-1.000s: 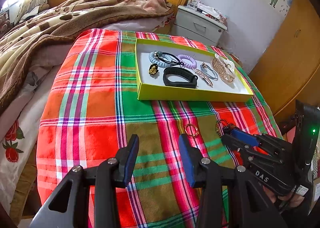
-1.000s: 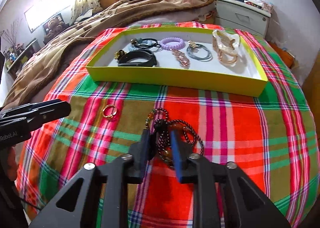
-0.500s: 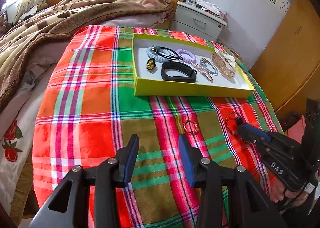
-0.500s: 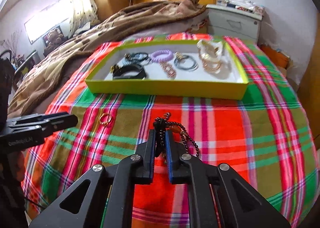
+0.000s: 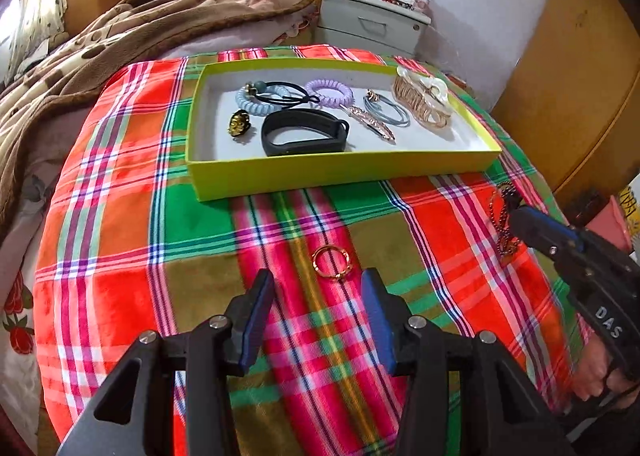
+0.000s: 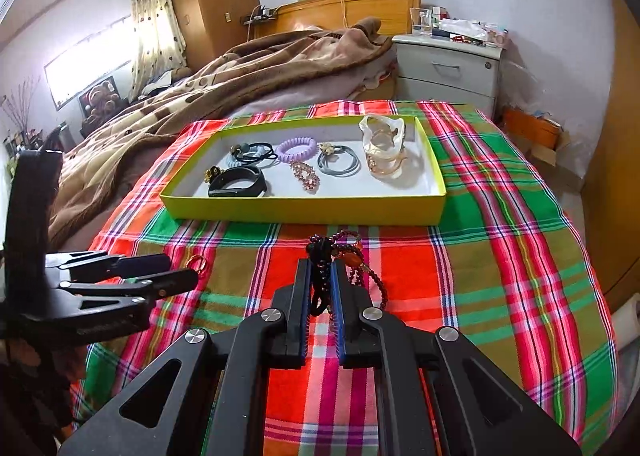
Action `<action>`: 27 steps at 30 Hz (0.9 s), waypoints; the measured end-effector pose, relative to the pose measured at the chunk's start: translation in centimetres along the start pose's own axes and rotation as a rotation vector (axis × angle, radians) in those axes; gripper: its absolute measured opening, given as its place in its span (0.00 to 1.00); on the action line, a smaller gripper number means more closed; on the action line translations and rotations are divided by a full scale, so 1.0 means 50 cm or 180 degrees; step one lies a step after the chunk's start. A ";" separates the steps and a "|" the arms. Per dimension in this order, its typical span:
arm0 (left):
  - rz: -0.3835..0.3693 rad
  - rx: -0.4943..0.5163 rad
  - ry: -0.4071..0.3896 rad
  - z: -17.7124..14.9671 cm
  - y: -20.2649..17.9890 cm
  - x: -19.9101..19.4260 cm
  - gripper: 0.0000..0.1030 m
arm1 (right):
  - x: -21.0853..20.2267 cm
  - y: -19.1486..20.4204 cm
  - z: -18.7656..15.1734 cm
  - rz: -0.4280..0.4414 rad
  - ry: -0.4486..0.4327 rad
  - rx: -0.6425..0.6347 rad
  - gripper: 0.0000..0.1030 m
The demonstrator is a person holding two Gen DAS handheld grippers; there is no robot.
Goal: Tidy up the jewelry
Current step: 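Grasp the gold ring with left tool while right tool holds the beaded strand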
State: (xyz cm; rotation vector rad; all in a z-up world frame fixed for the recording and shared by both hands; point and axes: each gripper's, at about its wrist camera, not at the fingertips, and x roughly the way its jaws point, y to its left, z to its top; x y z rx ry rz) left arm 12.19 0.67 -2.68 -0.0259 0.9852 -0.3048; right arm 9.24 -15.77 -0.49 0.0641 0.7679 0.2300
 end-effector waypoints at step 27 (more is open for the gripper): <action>0.0200 0.0173 -0.0109 0.006 -0.017 0.009 0.23 | -0.004 0.008 0.003 -0.0009 -0.0080 -0.0060 0.09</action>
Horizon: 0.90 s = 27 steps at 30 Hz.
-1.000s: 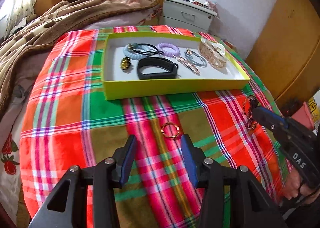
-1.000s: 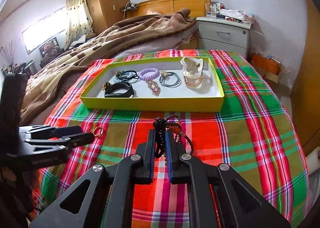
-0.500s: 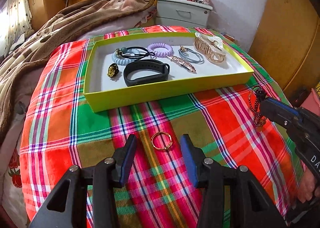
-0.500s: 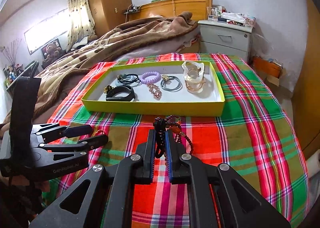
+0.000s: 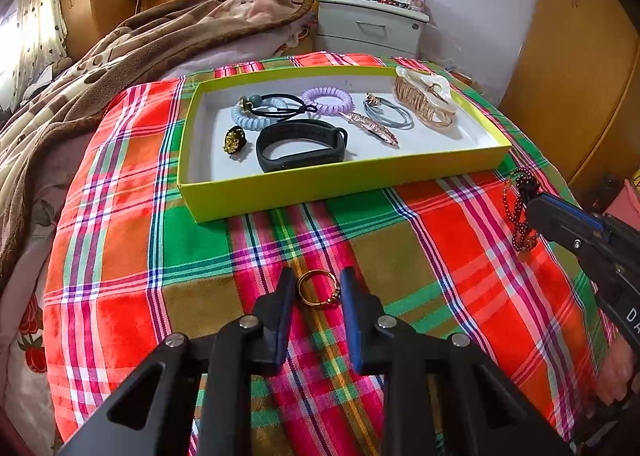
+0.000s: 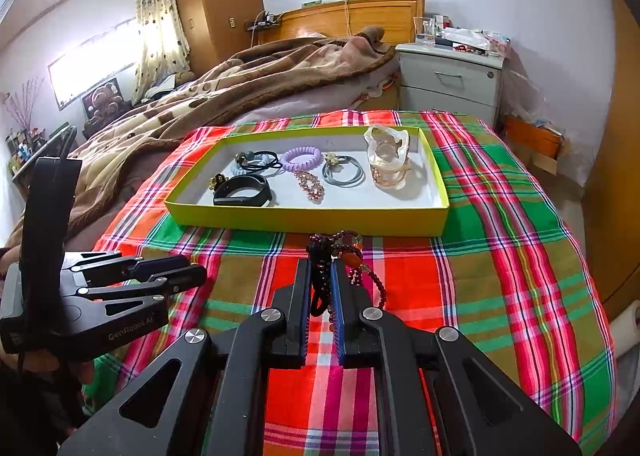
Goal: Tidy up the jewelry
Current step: 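Grasp the gold ring with left tool while right tool holds the beaded strand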
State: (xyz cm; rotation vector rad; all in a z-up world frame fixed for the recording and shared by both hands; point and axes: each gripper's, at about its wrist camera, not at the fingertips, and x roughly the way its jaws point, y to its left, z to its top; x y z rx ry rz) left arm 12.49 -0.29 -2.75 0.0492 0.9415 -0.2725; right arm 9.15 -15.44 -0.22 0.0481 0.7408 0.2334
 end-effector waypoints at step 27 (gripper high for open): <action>-0.0089 -0.0039 -0.0296 0.055 0.013 -0.076 0.23 | -0.021 -0.006 0.059 -0.0107 -0.0182 -0.0063 0.09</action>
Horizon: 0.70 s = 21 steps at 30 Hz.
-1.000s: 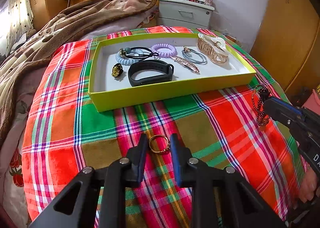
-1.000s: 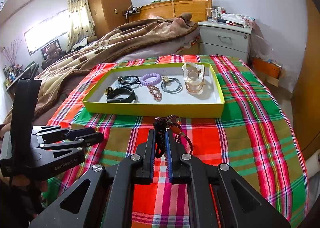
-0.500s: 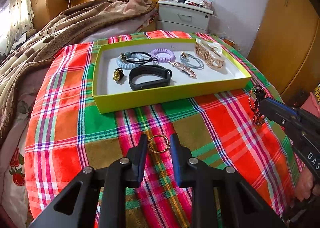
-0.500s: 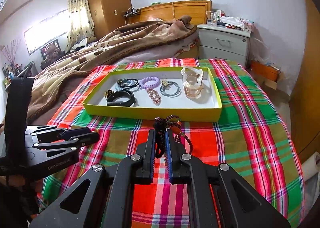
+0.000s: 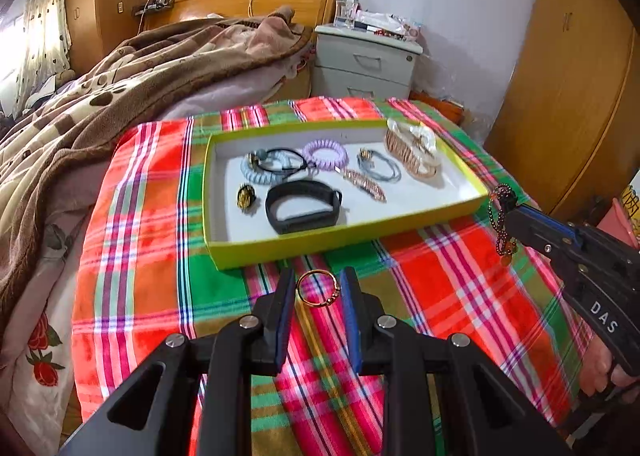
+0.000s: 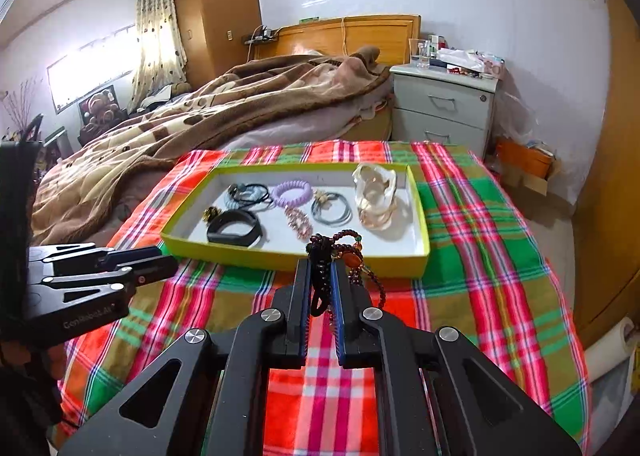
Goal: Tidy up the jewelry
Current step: 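Grasp the gold ring with left tool while right tool holds the beaded strand, then release the gold ring into the box with left tool while right tool drops the strand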
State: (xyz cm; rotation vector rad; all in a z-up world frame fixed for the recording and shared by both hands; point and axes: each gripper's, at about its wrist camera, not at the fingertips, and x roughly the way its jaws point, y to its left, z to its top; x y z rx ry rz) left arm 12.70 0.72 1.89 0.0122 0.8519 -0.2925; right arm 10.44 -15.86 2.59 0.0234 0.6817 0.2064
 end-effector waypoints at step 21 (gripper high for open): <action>-0.0168 -0.0033 -0.0070 0.135 -0.003 0.058 0.23 | 0.085 -0.055 0.097 -0.0090 -0.0096 -0.0151 0.09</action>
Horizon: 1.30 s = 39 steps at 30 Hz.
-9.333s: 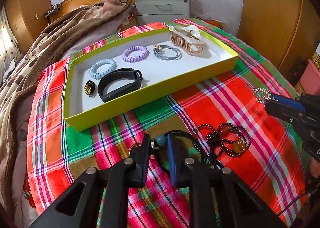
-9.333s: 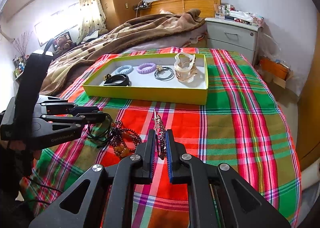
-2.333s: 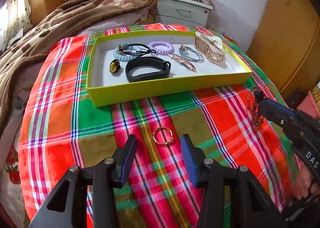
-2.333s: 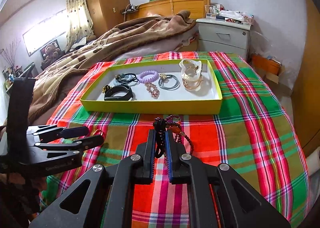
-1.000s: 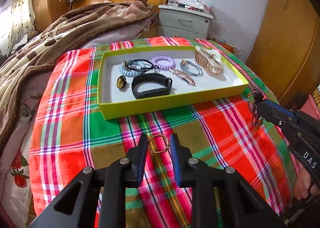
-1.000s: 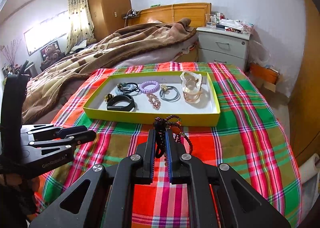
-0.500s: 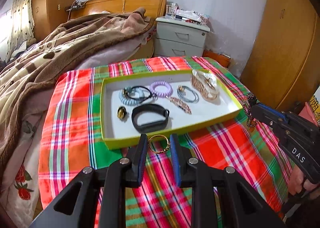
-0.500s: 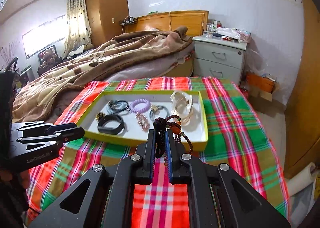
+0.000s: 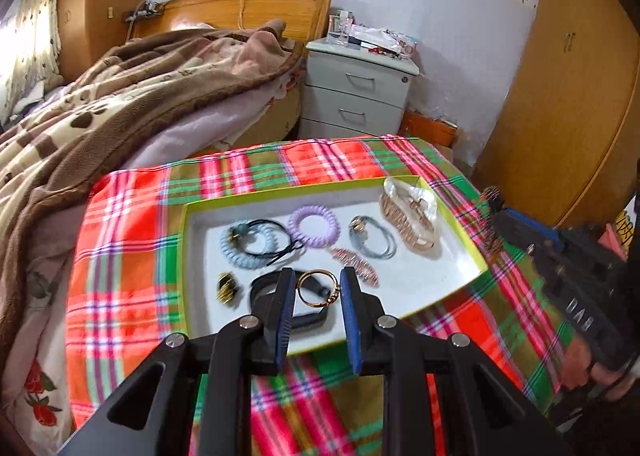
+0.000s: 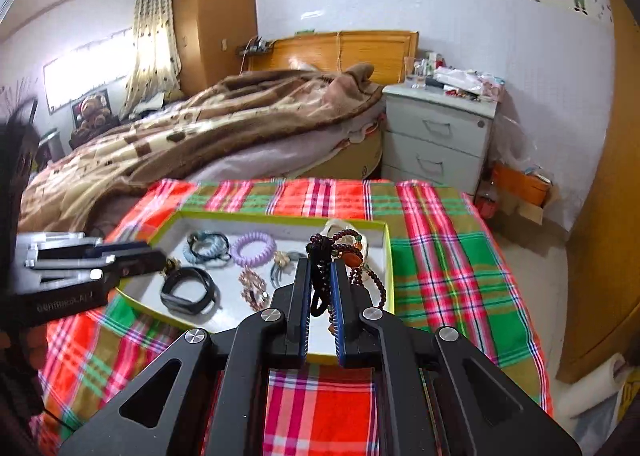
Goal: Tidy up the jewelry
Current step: 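Release the gold ring into the box with left tool while right tool drops the strand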
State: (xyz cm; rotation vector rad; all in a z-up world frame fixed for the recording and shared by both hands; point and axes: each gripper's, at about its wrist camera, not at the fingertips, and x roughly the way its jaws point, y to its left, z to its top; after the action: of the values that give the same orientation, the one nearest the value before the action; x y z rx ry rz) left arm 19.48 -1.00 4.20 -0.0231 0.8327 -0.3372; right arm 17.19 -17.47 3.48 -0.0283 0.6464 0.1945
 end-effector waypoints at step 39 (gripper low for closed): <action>0.0080 0.0048 0.0449 0.037 -0.009 0.197 0.23 | 0.156 0.002 -0.048 0.0618 0.0812 -0.0158 0.09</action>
State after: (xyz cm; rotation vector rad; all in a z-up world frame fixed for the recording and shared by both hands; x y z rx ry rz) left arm 26.84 -4.62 -1.58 0.0254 0.9694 -0.3239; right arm 21.83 -16.25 -3.10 -0.0385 0.8994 0.3986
